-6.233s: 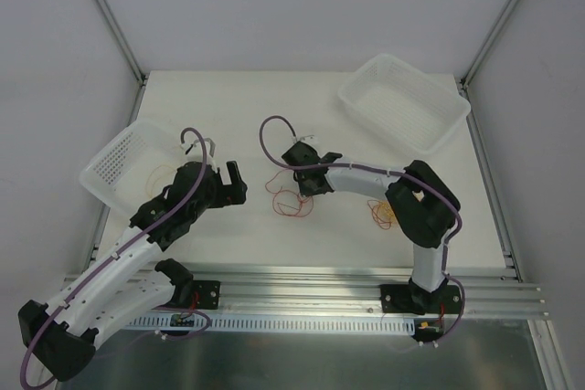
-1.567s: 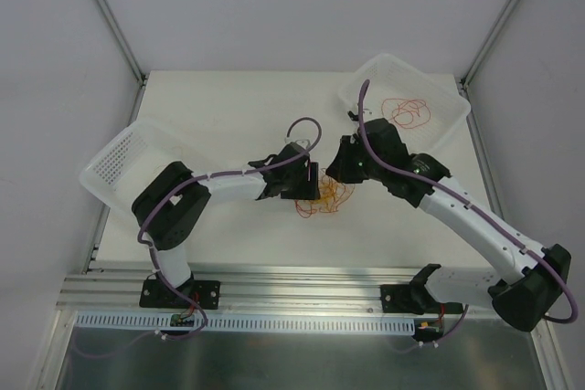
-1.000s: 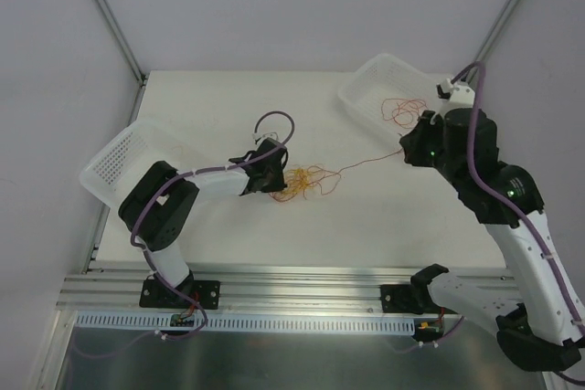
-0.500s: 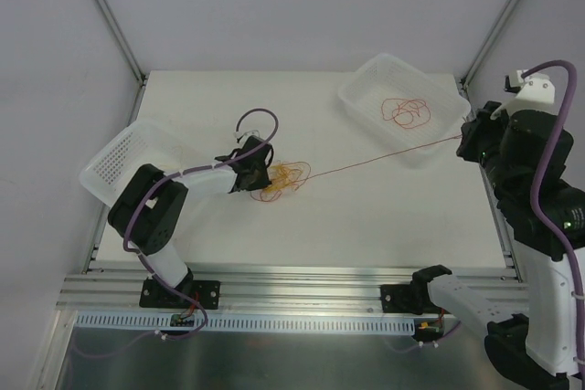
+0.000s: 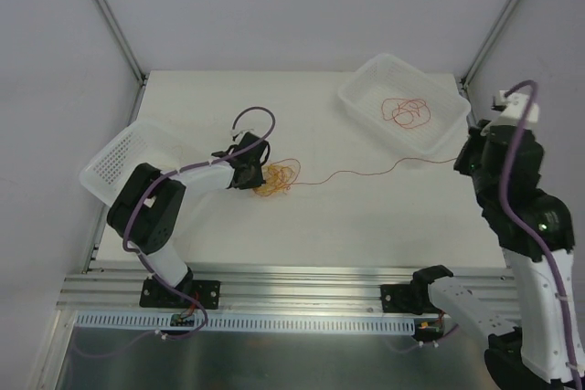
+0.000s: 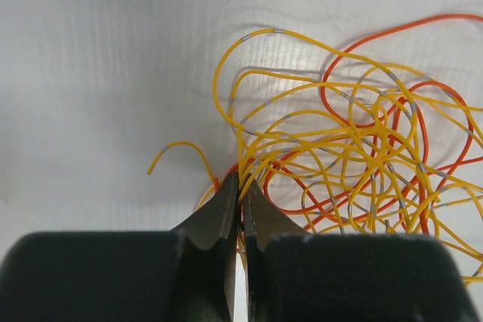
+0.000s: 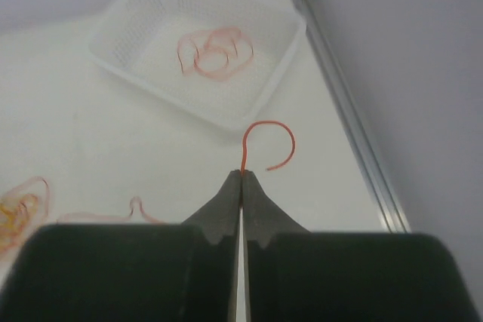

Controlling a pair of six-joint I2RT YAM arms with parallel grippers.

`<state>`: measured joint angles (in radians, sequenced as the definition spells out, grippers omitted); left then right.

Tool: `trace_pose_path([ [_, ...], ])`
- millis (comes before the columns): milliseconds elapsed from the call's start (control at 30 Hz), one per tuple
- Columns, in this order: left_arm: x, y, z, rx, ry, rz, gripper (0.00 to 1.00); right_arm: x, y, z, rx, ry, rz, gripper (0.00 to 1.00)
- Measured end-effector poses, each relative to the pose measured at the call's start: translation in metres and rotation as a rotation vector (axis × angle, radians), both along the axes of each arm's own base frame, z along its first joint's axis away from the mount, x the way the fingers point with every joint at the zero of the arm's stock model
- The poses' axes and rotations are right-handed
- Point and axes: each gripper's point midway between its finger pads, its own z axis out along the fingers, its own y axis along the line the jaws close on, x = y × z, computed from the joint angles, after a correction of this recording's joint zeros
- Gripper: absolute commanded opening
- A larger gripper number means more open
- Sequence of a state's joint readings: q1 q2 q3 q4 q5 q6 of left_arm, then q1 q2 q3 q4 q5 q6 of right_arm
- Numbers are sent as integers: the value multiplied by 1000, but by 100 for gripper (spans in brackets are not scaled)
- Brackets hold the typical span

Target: Untangle the cables

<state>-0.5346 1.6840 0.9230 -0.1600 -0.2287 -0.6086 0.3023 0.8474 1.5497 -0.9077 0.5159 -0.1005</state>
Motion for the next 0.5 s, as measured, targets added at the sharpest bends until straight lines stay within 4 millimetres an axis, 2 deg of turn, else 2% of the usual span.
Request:
trace_pose_path([
  [33,-1,1,0,4,3,-6,0,7,3,-27,-2,64,-3,2],
  [100,-5,2,2,10,14,-23,0,20,9,-93,12,226,-18,19],
  [167,-11,2,5,12,26,-38,0,22,16,-158,32,411,-26,39],
  [233,-15,0,11,13,22,-60,0,20,26,-209,58,578,-16,49],
  [267,-17,-3,15,11,18,-76,0,19,31,-224,69,632,-5,60],
  [333,-24,-12,21,6,10,-115,0,15,45,-246,102,724,42,65],
  [400,-30,-21,24,3,8,-154,0,15,63,-252,120,749,127,68],
  [500,-37,-32,28,11,9,-203,0,20,105,-246,141,718,355,72],
])
